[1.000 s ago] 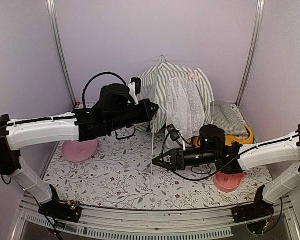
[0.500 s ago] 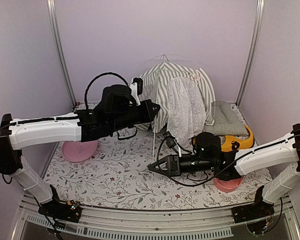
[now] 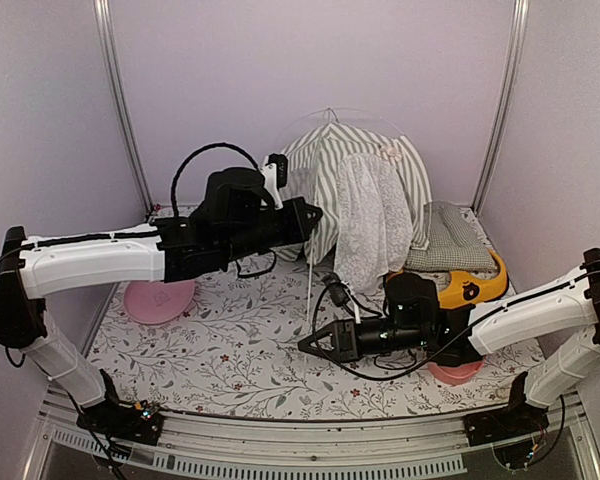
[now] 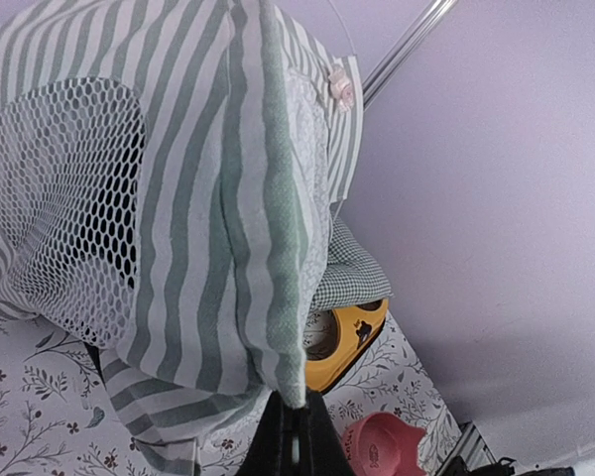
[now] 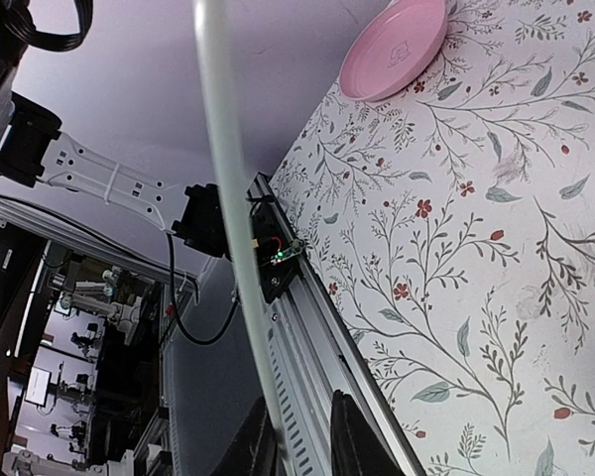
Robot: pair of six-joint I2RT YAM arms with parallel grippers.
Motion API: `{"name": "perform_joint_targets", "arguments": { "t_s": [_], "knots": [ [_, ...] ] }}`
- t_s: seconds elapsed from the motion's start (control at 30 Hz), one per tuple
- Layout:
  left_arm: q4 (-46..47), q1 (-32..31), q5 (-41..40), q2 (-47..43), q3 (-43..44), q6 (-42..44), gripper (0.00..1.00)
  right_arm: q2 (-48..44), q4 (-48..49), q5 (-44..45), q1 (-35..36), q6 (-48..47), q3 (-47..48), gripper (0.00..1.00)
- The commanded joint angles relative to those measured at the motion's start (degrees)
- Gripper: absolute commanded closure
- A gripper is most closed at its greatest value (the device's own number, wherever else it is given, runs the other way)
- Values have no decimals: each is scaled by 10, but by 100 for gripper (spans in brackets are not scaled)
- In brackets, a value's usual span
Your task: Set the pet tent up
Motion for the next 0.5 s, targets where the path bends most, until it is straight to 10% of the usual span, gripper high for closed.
{"name": "perform_joint_targets", "arguments": {
  "t_s": [0.0,0.13,0.47],
  "knots": [
    [17,-5,9,10,20,18,100,-15,-19,14,7,-12,3,80],
    [12,-5,16,8,17,26,100,-38,-43,22,7,-17,13,100],
    [129,-8,51,-92,-145,75,66,-88,-90,24,-4,-29,39,100]
  ]
}}
